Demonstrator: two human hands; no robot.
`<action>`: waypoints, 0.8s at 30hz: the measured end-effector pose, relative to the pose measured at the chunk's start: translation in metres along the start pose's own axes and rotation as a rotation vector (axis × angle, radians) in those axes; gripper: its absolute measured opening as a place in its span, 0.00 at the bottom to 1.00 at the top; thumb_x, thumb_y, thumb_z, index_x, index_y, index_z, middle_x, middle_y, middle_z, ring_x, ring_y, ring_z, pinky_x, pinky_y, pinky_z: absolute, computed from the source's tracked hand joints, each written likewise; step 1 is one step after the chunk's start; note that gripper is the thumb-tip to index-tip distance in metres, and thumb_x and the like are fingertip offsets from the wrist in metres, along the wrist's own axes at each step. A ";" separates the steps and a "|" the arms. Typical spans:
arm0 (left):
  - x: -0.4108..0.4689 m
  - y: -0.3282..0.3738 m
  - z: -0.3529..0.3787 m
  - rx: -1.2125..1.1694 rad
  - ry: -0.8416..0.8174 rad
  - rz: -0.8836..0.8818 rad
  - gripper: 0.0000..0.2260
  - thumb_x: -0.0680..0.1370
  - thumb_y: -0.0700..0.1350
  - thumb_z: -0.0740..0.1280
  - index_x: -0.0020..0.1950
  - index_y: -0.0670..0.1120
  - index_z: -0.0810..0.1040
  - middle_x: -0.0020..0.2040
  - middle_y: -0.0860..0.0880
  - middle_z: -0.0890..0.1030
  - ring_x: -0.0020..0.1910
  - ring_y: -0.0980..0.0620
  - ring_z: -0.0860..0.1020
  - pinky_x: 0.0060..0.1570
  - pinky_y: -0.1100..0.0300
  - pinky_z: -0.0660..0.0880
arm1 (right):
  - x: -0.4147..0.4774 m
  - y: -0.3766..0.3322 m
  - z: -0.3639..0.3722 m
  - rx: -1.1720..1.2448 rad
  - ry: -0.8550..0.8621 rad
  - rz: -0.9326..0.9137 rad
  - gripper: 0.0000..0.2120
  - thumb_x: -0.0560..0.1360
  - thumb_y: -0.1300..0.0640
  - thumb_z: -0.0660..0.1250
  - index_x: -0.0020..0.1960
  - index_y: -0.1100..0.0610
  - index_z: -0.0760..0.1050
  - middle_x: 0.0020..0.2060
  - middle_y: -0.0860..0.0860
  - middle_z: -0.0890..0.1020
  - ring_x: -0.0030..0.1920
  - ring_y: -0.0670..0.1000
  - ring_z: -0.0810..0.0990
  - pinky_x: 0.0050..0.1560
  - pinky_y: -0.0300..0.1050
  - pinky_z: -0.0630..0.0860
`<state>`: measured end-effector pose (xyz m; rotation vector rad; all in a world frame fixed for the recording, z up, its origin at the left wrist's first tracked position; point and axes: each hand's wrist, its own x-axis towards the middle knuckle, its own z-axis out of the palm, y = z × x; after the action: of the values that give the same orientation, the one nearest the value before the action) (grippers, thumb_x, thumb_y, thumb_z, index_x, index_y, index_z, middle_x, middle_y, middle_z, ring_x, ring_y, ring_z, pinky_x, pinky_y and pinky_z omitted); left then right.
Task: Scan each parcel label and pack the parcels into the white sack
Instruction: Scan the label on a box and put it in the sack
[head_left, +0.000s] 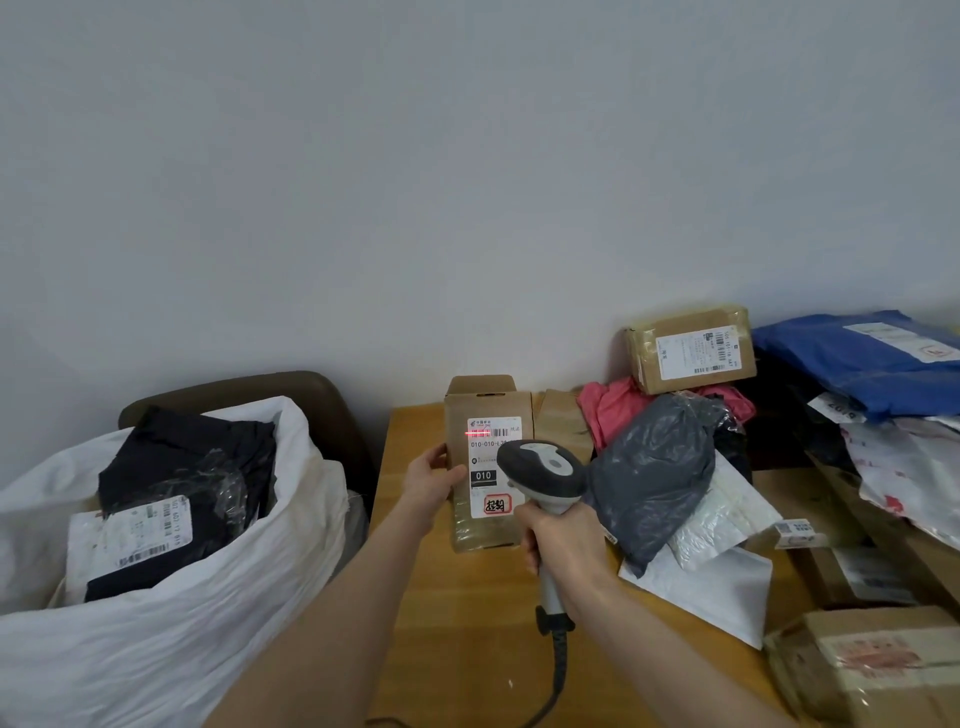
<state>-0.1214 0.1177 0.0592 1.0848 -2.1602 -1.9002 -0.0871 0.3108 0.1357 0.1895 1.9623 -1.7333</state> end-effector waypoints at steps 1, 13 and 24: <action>-0.001 0.000 0.001 -0.002 0.002 0.000 0.25 0.76 0.37 0.68 0.72 0.45 0.67 0.60 0.46 0.78 0.54 0.46 0.80 0.50 0.50 0.80 | 0.001 0.000 -0.002 -0.005 -0.004 0.000 0.10 0.72 0.64 0.67 0.31 0.61 0.74 0.22 0.51 0.75 0.21 0.48 0.70 0.29 0.43 0.70; -0.016 0.005 0.013 -0.022 0.035 0.033 0.23 0.77 0.39 0.67 0.71 0.46 0.68 0.59 0.47 0.79 0.51 0.51 0.80 0.40 0.59 0.79 | 0.013 -0.003 -0.021 -0.070 -0.051 -0.039 0.12 0.71 0.63 0.67 0.30 0.60 0.73 0.25 0.55 0.75 0.28 0.52 0.72 0.37 0.47 0.72; -0.023 0.033 -0.072 -0.132 0.093 0.123 0.23 0.78 0.40 0.66 0.72 0.45 0.67 0.53 0.50 0.80 0.50 0.53 0.80 0.40 0.62 0.80 | 0.020 -0.047 0.044 0.072 -0.213 -0.114 0.02 0.74 0.63 0.70 0.46 0.61 0.78 0.33 0.57 0.82 0.29 0.50 0.76 0.32 0.43 0.74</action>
<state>-0.0844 0.0691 0.1141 0.9726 -1.9733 -1.8689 -0.1118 0.2560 0.1662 -0.0812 1.7888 -1.8165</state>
